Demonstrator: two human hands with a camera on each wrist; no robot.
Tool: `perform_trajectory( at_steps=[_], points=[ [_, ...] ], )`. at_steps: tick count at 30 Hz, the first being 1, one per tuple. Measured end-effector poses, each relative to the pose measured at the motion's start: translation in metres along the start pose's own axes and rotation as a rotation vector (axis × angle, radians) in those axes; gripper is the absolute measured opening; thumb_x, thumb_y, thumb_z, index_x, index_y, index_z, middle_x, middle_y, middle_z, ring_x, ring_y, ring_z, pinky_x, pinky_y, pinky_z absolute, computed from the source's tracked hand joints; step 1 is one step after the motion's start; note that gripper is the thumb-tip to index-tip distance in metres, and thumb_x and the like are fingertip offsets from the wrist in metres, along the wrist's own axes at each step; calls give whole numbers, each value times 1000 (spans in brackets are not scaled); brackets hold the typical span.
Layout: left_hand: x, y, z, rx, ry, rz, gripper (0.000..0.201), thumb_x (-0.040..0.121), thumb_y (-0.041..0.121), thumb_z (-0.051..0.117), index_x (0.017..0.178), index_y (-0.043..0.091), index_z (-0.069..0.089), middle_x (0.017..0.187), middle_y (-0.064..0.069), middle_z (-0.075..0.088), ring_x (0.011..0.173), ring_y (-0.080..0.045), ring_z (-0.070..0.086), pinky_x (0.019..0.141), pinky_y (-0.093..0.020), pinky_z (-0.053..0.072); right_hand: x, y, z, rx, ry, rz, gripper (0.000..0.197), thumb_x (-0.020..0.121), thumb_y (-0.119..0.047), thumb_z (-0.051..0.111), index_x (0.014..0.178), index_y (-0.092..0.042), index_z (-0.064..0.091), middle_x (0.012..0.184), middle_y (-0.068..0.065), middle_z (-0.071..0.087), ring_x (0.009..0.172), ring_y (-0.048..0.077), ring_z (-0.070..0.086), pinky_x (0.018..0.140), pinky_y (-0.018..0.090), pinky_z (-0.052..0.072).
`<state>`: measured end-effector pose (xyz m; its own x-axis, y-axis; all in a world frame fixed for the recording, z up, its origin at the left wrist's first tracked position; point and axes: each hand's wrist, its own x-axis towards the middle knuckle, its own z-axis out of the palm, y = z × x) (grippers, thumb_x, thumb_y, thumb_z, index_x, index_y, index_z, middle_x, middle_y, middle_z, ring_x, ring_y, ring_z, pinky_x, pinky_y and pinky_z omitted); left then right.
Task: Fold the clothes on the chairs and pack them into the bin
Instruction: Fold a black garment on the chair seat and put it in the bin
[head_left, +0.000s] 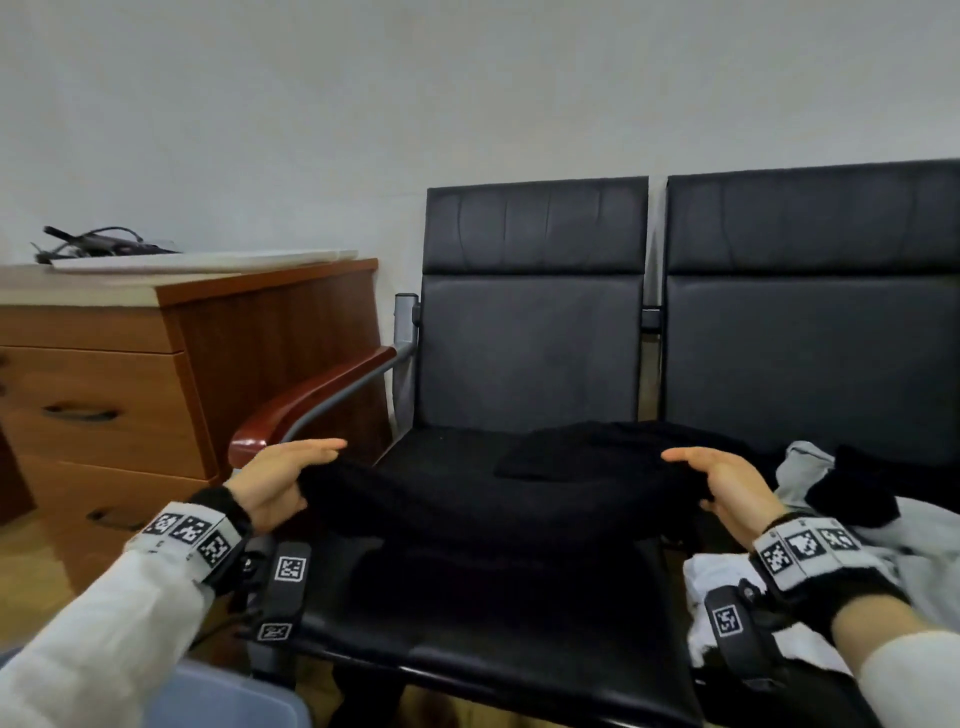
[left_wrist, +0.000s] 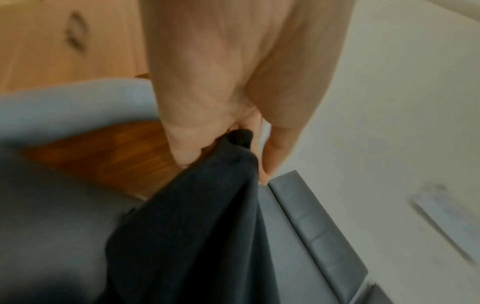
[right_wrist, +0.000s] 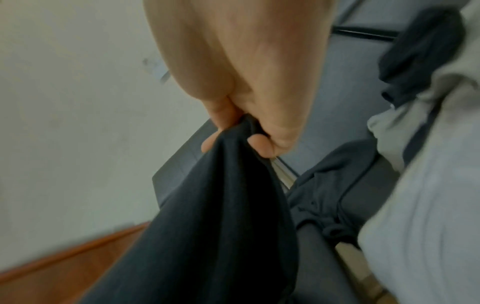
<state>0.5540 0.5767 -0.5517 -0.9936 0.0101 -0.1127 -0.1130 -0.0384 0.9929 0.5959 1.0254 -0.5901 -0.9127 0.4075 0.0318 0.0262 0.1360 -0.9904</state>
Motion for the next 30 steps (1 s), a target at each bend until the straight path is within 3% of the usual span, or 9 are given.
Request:
perform_trajectory(
  at_steps=[3, 6, 8, 13, 16, 20, 24, 26, 30],
  points=[
    [-8, 26, -7, 375, 84, 130, 24, 84, -8, 60, 101, 7, 69, 86, -17, 67, 67, -21, 64, 57, -24, 54, -10, -31, -5, -383, -63, -219, 19, 87, -12, 58, 85, -24, 73, 99, -1, 65, 93, 15, 58, 78, 25, 40],
    [-14, 54, -17, 825, 234, 298, 14, 81, 4, 70, 92, 11, 74, 88, -11, 69, 77, -23, 64, 75, -32, 51, -20, -60, -17, -919, -53, -459, 19, 82, -19, 71, 98, -29, 74, 83, -9, 49, 92, 19, 55, 81, 22, 36],
    [-21, 75, -23, 1003, 328, 382, 10, 84, 12, 69, 93, 13, 75, 94, -10, 70, 93, -28, 65, 83, -33, 51, -24, -77, -24, -1042, 37, -569, 19, 84, -22, 71, 103, -27, 75, 78, -8, 43, 93, 24, 59, 80, 26, 40],
    [-48, 130, -32, 1219, 463, 617, 16, 87, 12, 63, 99, 5, 72, 106, -17, 69, 105, -34, 61, 88, -35, 44, -34, -125, -40, -936, 328, -653, 19, 87, -23, 67, 104, -18, 75, 87, 4, 51, 96, 34, 58, 84, 35, 44],
    [-66, 162, -34, 1218, 503, 729, 17, 87, 8, 61, 99, 0, 71, 105, -25, 67, 102, -39, 60, 88, -40, 45, -44, -157, -48, -842, 401, -697, 19, 87, -24, 65, 102, -17, 75, 100, 11, 67, 102, 32, 60, 87, 34, 45],
    [-97, 198, -33, 1149, 691, 839, 22, 92, 18, 55, 106, 8, 69, 107, -24, 65, 101, -43, 59, 88, -47, 48, -73, -200, -57, -650, 502, -776, 22, 89, -28, 60, 104, -20, 74, 107, 4, 72, 106, 26, 63, 94, 35, 49],
    [-119, 215, -32, 1134, 660, 923, 22, 93, 20, 54, 106, 12, 69, 106, -18, 68, 100, -39, 60, 87, -44, 49, -100, -228, -62, -510, 503, -872, 21, 89, -22, 61, 104, -18, 74, 106, 3, 73, 108, 20, 64, 100, 27, 40],
    [-125, 223, -34, 1155, 669, 922, 22, 93, 21, 54, 105, 11, 69, 105, -18, 68, 100, -38, 61, 86, -42, 48, -104, -234, -66, -512, 476, -864, 21, 90, -20, 61, 106, -19, 74, 109, 2, 72, 110, 19, 62, 100, 23, 37],
    [-118, 222, -34, 1220, 673, 644, 22, 96, 25, 49, 102, 7, 60, 105, -21, 65, 95, -39, 61, 83, -43, 50, -94, -225, -68, -690, 400, -750, 22, 89, -22, 60, 107, -24, 73, 111, 2, 71, 111, 26, 61, 100, 35, 46]
  ],
)
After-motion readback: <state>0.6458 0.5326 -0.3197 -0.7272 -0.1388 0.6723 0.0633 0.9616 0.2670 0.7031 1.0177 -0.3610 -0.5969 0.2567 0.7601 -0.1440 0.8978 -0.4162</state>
